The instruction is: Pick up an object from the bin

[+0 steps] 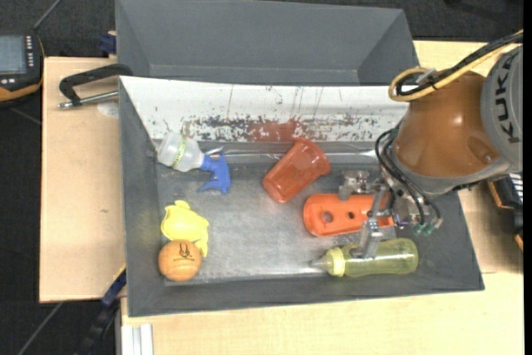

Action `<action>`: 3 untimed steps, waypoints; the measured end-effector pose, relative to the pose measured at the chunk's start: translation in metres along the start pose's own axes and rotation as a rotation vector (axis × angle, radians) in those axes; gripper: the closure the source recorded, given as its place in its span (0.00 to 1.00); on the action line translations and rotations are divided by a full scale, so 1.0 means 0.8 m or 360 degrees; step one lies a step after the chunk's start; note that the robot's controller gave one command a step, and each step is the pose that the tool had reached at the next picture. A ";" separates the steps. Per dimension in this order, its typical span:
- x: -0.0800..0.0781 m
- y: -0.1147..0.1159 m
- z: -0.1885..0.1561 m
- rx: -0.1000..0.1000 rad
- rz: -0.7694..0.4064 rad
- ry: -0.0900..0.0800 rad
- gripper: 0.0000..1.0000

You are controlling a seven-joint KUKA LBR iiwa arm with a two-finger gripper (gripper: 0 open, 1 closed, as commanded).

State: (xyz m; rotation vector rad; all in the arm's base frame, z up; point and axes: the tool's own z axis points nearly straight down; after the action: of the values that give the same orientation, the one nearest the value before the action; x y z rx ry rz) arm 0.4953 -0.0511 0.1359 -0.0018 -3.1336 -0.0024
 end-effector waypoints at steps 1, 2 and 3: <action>-0.002 0.000 -0.006 0.0001 -0.0003 -0.0014 1.00; -0.002 0.000 -0.006 0.0001 -0.0003 -0.0014 1.00; -0.036 -0.007 -0.011 0.0001 -0.0064 -0.0020 1.00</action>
Offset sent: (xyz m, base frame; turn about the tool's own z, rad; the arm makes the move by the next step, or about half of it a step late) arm 0.0000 0.0000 0.0000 0.0000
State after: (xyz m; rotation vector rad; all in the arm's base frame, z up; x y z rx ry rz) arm 0.5239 -0.0565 0.1447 0.0617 -3.1456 -0.0015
